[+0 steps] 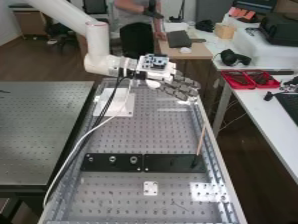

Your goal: Grab the pcb board and place it in the clear container

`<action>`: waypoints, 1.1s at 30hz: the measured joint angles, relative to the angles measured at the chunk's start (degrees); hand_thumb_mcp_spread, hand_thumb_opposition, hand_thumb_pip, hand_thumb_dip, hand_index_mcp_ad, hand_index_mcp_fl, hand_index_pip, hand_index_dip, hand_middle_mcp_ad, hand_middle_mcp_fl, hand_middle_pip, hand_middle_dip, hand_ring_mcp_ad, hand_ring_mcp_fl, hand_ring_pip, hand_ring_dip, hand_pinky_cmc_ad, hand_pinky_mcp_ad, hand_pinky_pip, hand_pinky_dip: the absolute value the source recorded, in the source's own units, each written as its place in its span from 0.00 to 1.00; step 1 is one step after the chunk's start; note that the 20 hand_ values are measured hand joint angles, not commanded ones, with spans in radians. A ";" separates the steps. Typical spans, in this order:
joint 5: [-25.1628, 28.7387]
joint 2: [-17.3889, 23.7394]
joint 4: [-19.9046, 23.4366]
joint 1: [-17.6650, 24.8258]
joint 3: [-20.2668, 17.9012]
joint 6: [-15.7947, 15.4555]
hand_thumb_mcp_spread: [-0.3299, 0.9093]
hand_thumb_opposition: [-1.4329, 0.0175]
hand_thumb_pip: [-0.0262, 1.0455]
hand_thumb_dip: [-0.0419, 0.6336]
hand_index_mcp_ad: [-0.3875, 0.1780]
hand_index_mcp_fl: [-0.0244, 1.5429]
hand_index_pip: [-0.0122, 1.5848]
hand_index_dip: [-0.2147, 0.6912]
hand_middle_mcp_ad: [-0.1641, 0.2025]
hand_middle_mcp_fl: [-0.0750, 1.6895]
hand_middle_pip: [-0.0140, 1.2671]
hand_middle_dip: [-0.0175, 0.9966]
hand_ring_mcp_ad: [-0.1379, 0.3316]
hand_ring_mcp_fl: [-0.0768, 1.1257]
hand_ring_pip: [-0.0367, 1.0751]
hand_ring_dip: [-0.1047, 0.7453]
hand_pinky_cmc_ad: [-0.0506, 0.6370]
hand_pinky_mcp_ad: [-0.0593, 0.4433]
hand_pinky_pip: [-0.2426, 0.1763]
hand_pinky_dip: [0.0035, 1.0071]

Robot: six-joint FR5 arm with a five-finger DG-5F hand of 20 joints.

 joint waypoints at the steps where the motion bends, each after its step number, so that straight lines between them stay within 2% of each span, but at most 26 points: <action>1: 0.58 -0.04 0.11 0.26 0.11 -0.33 0.68 0.33 0.57 0.43 0.60 0.35 0.98 0.38 0.62 0.10 0.12 0.12 0.82 0.07 0.11 0.14 0.53 0.51 0.36 0.46; 14: 2.26 -1.32 1.00 1.82 -0.29 -0.24 0.68 0.33 0.57 0.42 0.60 0.35 0.98 0.38 0.62 0.10 0.12 0.13 0.82 0.07 0.11 0.14 0.53 0.51 0.37 0.46; 17: 2.87 -1.35 1.63 2.08 -1.00 -0.37 0.67 0.34 0.58 0.43 0.59 0.31 0.98 0.37 0.63 0.10 0.12 0.13 0.82 0.07 0.11 0.14 0.53 0.51 0.37 0.46; 20: 3.71 -1.37 1.70 2.40 -1.24 -0.26 0.67 0.37 0.60 0.43 0.56 0.21 0.96 0.36 0.63 0.10 0.12 0.13 0.82 0.07 0.11 0.14 0.53 0.51 0.37 0.47; 23: 4.58 -1.37 1.78 2.72 -1.48 -0.34 0.63 0.39 0.60 0.43 0.56 0.10 0.88 0.35 0.63 0.08 0.12 0.13 0.82 0.07 0.11 0.14 0.53 0.51 0.37 0.50; 28: 5.54 -1.01 1.59 3.21 -1.66 -0.40 0.58 0.42 0.58 0.41 0.56 0.04 0.78 0.34 0.63 0.05 0.12 0.13 0.81 0.07 0.11 0.14 0.53 0.51 0.37 0.60; 33: 5.73 0.17 1.74 3.36 -2.13 -1.30 0.58 0.43 0.58 0.39 0.56 0.03 0.75 0.34 0.63 0.04 0.12 0.13 0.81 0.07 0.11 0.14 0.53 0.51 0.36 0.64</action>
